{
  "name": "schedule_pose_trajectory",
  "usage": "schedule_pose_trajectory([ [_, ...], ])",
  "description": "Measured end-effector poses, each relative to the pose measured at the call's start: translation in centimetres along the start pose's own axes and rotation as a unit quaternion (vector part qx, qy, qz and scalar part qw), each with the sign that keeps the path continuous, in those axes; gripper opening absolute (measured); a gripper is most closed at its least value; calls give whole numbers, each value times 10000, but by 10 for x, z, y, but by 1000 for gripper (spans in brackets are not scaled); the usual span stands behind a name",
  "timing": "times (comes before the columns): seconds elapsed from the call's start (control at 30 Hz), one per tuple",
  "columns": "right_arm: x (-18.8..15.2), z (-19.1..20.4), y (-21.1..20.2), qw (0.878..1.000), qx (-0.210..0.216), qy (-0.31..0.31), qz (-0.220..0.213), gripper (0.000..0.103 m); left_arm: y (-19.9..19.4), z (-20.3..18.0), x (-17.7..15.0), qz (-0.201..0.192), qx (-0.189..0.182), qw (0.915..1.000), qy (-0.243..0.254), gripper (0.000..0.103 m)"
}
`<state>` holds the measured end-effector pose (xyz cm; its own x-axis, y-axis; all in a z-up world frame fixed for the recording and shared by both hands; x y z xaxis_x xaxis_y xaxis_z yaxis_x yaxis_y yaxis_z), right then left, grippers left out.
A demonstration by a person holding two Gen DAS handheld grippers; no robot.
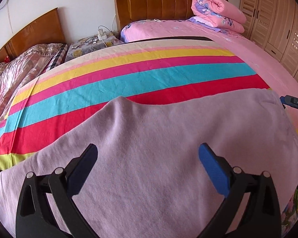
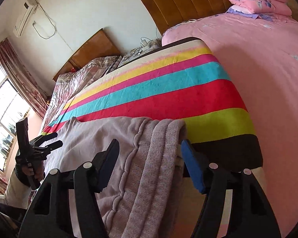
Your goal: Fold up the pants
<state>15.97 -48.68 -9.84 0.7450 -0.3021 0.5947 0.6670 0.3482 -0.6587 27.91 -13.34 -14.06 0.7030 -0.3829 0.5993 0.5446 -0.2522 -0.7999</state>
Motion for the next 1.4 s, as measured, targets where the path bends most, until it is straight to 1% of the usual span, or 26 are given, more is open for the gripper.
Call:
schedule_pose_trajectory([
  [0.1,-1,-4,13,9997,-148,-50,173,62,13,9,3,93,125,9999,29,101],
  [0.17,-2,-4,16,9999,-11,-55,156,45,19,11,5,101,188,9998,47,101],
  [0.23,-1,-1,19,9995,-172,-202,141,31,30,15,5,172,391,9990,104,101],
  [0.33,12,4,11,9992,-262,-286,-61,17,41,22,12,117,505,9986,104,102],
  [0.4,20,1,15,9990,-368,-235,-24,17,47,27,21,-23,704,9973,186,102],
  [0.43,20,-1,21,9986,-473,-241,46,17,50,30,25,-28,709,9974,150,102],
  [0.5,16,-9,30,9975,-663,-200,151,17,54,33,30,-13,708,9975,58,102],
  [0.57,10,-18,31,9982,-599,-33,67,19,56,34,32,-49,726,9973,53,102],
  [0.63,7,-26,28,9978,-663,83,0,46,55,33,33,-55,732,9973,42,102],
  [0.67,5,-29,25,9969,-772,143,-29,49,53,33,32,-77,804,9967,52,102],
  [0.73,5,-26,14,9948,-1007,71,-94,51,40,33,32,-228,1128,9933,72,102],
  [0.8,7,-13,-4,9908,-1300,-210,-326,51,16,28,32,-570,1111,9921,101,102],
  [0.87,10,7,-16,9911,-1154,-452,-476,53,-1,18,33,-814,1043,9910,183,102],
  [0.93,13,31,-14,9917,-908,-799,-438,63,1,5,33,-770,1101,9896,517,102],
  [1.0,12,52,2,9889,-853,-1200,-206,64,16,-1,31,-573,1332,9865,759,102],
  [1.07,6,61,25,9872,-827,-1347,193,64,37,5,24,-255,1399,9877,649,102],
  [1.1,1,58,38,9850,-959,-1353,482,64,39,10,22,-307,1296,9898,501,102],
  [1.13,-5,51,48,9803,-1244,-1376,682,64,40,18,21,-264,1264,9911,321,102],
  [1.17,-7,45,51,9808,-1209,-1389,648,64,40,26,22,-243,1315,9908,182,102],
  [1.2,-7,41,47,9855,-1039,-1220,549,64,39,34,23,-259,1479,9886,126,102],
  [1.23,-6,36,42,9887,-1006,-1003,479,64,40,42,23,-258,1609,9866,99,102],
  [1.27,-6,32,35,9884,-1147,-905,422,64,38,47,24,-231,1615,9866,10,102],
  [1.3,-7,29,28,9846,-1460,-892,363,64,33,51,26,-260,1645,9860,-113,102],
  [1.33,-8,32,20,9815,-1660,-912,266,64,22,51,29,-449,1607,9858,-203,100],
  [1.37,-10,40,11,9818,-1622,-980,147,64,10,46,32,-673,1474,9865,-215,101],
  [1.4,-12,51,4,9835,-1457,-1069,41,64,3,37,36,-805,1310,9880,-160,101],
])
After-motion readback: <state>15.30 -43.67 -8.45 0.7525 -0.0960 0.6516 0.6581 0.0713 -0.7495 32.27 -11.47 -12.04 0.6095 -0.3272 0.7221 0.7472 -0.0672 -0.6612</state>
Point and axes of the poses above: each gripper's, at about its wrist camera, not at the fingertips, and y roughly the way its jaws point, z to its left, x to its top, the point moved 6 cm from there along y, roughly the way its jaws point
